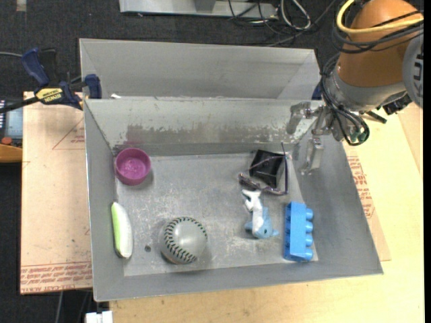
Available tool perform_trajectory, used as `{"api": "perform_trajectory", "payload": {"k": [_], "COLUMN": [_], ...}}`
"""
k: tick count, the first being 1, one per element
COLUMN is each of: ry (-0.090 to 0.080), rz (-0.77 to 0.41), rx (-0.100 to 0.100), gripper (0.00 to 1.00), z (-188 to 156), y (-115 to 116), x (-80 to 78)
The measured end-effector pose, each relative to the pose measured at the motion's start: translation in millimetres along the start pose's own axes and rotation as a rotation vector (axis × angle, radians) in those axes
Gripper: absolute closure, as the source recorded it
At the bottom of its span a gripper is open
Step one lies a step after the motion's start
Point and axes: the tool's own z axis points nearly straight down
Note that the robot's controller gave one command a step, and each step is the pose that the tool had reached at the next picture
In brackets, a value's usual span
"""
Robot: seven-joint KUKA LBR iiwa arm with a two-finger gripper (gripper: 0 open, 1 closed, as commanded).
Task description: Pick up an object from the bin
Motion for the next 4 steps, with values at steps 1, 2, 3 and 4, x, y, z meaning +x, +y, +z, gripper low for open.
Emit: {"api": "perform_trajectory", "payload": {"k": [1,2,3,4], "ry": [0.0,0.0,-0.004,-0.003], "rz": [0.0,0.042,0.05,0.169], "rx": [0.0,-0.001,-0.001,-0.002], "gripper": [0.0,0.0,0.0,0.0], "z": [0,50,44,75], "y": [0,-8,-1,-6], "x": [0.0,-0.9,-3.8,-17.5]}}
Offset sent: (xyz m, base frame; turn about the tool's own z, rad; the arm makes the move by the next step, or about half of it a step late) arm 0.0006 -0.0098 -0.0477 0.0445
